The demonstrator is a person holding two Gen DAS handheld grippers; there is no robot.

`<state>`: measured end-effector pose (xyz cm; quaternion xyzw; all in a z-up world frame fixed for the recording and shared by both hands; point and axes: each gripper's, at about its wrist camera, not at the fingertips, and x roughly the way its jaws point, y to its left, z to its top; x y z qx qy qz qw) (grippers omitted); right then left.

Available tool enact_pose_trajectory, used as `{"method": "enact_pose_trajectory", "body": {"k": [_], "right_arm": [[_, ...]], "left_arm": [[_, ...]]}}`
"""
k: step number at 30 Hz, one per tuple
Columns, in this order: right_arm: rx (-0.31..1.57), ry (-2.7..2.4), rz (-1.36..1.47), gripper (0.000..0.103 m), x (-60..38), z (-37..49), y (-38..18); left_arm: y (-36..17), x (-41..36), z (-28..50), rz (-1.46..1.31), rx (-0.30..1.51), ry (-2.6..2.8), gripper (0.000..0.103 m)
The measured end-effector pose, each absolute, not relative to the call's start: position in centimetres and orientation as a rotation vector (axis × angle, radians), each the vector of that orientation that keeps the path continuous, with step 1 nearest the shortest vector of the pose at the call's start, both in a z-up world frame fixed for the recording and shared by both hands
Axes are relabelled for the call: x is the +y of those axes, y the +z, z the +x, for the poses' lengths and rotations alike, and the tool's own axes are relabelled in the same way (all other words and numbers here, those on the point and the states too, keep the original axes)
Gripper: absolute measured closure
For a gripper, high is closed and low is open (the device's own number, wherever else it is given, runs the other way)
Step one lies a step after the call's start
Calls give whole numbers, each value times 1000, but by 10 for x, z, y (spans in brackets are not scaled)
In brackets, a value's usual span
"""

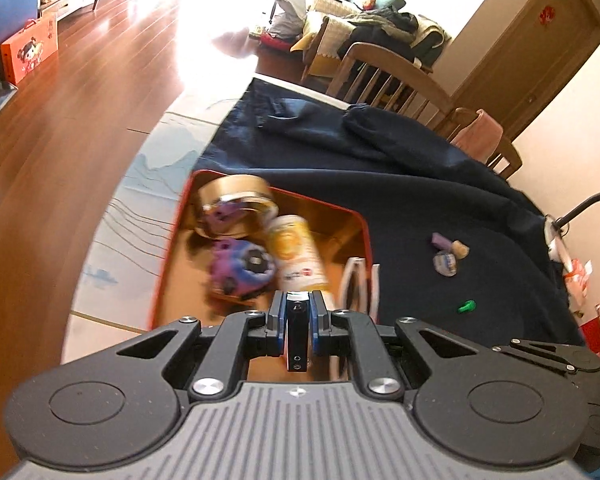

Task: Organize rigid objects
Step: 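Carry the candy wrapper and nail clipper into the red tin with both tools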

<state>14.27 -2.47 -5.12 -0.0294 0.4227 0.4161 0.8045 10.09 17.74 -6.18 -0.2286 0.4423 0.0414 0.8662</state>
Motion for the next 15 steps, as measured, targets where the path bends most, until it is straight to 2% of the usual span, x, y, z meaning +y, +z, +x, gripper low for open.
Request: {"method": "enact_pose_trajectory", "body": {"k": [15], "right_arm": [[985, 883, -161, 83, 52, 136, -87]], "left_arm": [[-98, 208, 122, -311, 1023, 96, 92]]}}
